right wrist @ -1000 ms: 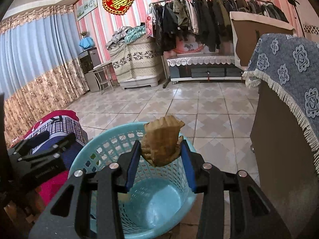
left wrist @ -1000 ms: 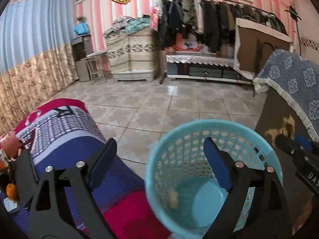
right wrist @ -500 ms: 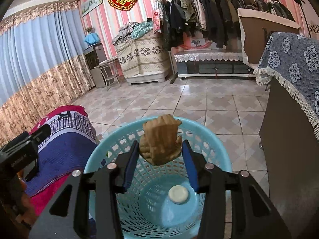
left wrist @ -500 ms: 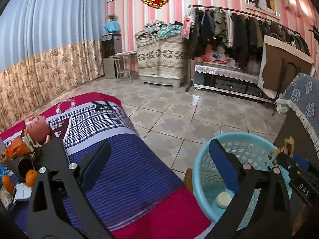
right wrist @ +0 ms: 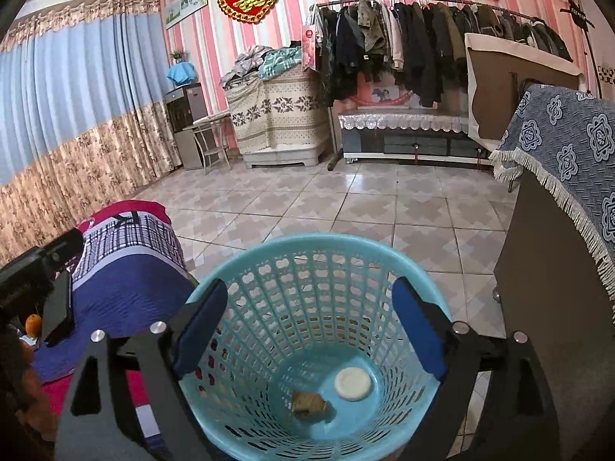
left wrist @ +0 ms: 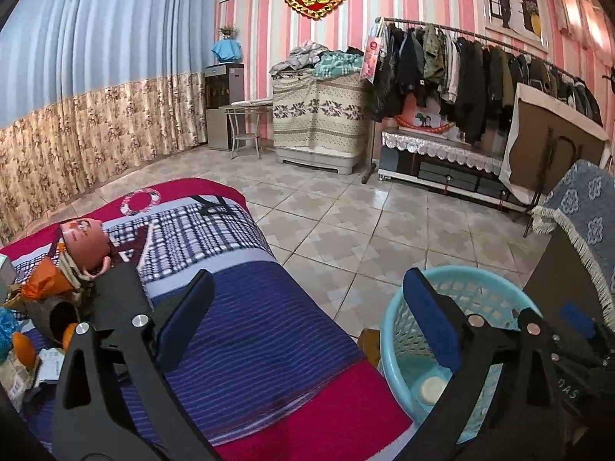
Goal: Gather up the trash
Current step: 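Move both tools back over the bed toward the remaining items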
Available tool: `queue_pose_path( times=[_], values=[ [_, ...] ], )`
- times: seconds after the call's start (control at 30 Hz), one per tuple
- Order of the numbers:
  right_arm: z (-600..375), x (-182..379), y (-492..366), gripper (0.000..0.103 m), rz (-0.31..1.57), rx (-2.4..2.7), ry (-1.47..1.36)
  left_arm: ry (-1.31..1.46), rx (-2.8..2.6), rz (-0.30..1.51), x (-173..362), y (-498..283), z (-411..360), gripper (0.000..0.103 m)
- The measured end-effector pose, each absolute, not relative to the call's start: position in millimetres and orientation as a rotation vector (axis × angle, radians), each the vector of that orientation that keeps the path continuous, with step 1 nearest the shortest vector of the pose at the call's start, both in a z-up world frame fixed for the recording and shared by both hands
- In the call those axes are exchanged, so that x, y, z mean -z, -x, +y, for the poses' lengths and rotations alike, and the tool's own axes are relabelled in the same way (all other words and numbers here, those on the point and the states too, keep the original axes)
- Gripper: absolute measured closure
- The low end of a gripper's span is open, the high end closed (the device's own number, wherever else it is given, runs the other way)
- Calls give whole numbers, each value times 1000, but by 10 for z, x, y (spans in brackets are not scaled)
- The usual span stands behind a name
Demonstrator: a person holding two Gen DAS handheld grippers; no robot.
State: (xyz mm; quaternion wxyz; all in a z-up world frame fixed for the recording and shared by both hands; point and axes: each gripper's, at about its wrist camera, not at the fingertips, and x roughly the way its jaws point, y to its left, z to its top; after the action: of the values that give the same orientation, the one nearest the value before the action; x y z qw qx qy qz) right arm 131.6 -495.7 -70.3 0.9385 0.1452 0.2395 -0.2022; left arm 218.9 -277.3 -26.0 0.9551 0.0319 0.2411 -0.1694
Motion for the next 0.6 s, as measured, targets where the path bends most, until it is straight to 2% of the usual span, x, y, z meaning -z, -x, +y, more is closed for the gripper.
queue_pose_path(
  times=[0.2, 0.6],
  values=[
    [-4803, 628, -1325, 17, 481, 386, -312, -27, 301, 452, 3, -2016, -2393, 5],
    [-3948, 519, -1573, 17, 483, 239, -230, 11, 141, 471, -44, -1910, -1195, 6]
  ],
)
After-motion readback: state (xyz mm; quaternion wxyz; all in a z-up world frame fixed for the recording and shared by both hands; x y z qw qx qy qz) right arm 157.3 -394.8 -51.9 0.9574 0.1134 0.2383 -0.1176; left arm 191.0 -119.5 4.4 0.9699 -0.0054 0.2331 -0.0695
